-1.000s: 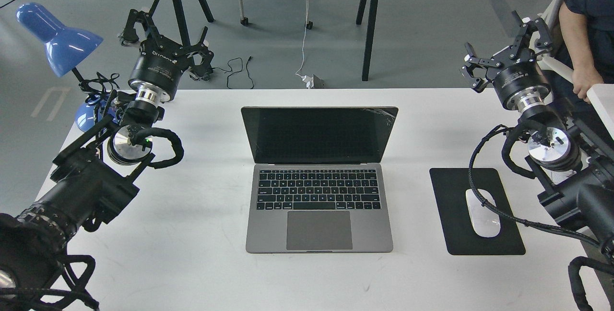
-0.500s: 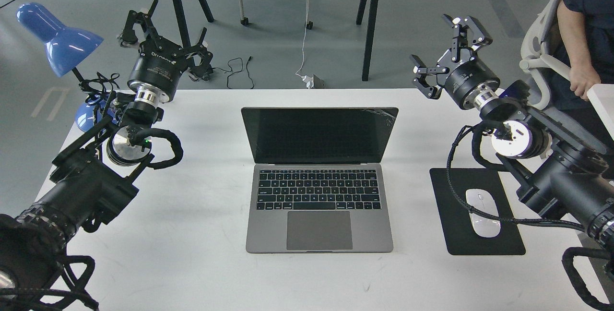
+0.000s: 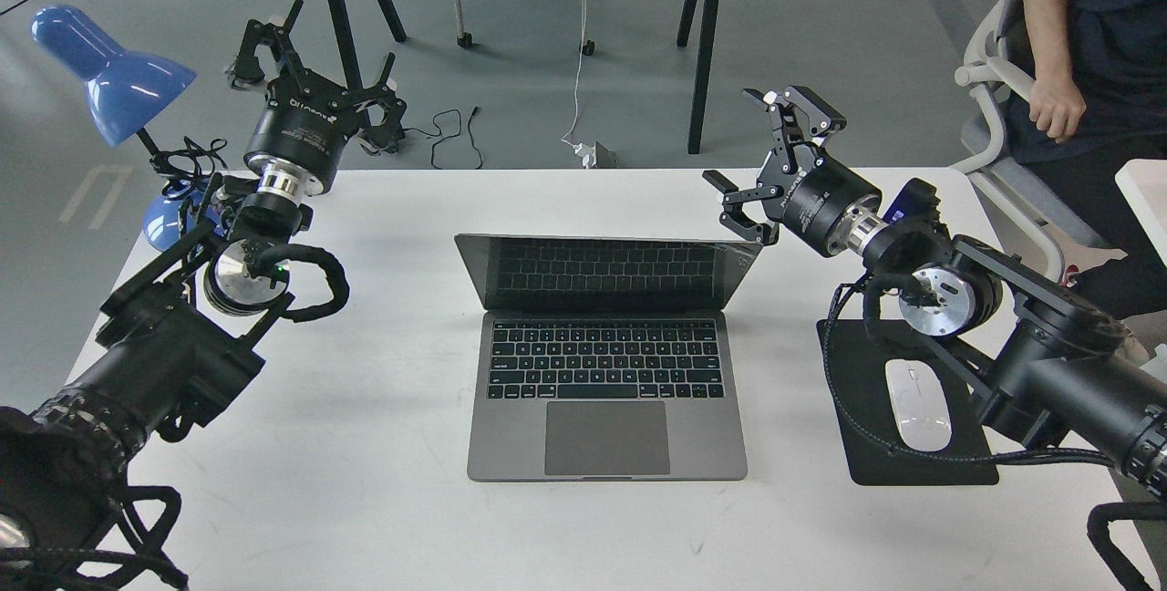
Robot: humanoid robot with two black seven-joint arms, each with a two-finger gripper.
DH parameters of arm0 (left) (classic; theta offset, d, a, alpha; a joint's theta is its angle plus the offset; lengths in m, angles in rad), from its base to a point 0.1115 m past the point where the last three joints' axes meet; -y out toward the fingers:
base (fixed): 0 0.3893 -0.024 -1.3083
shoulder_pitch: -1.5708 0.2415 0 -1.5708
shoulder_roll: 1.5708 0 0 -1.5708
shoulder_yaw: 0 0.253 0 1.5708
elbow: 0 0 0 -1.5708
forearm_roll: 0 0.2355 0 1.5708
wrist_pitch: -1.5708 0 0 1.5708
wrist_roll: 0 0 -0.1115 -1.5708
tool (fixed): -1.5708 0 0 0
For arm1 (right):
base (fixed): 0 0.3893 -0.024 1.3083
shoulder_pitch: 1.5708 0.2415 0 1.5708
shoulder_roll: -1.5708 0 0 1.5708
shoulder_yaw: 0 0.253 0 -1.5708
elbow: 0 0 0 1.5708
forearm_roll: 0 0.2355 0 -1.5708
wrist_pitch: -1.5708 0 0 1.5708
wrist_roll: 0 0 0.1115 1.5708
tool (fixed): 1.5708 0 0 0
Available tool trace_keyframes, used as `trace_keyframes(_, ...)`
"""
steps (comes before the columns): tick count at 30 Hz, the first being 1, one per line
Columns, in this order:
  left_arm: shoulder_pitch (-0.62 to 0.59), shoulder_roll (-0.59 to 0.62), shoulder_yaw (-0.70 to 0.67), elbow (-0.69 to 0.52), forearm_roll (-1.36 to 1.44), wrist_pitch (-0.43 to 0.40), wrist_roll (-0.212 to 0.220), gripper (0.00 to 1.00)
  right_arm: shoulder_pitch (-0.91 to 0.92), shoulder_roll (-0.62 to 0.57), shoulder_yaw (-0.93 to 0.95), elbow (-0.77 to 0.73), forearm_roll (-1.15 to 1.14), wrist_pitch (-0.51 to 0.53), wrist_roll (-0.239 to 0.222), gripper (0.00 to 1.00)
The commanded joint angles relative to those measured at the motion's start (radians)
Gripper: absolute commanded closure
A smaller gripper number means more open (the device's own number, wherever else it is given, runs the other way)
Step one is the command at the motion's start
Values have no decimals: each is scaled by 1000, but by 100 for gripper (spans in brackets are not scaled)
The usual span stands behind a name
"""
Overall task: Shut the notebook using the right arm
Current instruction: 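Push the laptop screen down and away with the right gripper, then press the lid flat onto the laptop base with the right gripper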
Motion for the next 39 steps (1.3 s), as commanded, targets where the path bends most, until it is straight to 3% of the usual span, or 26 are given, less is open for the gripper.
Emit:
trace_keyframes(1,0,0,0,0,0,0,0,0,-19,-16,-4,24,-1,3,2,0)
trace_keyframes(13,0,0,0,0,0,0,0,0,-36,-53,-146,59,-47,3,7,0)
trace_keyframes(39,0,0,0,0,0,0,2,0,-142,-42,-221,87,-443,9,16,0)
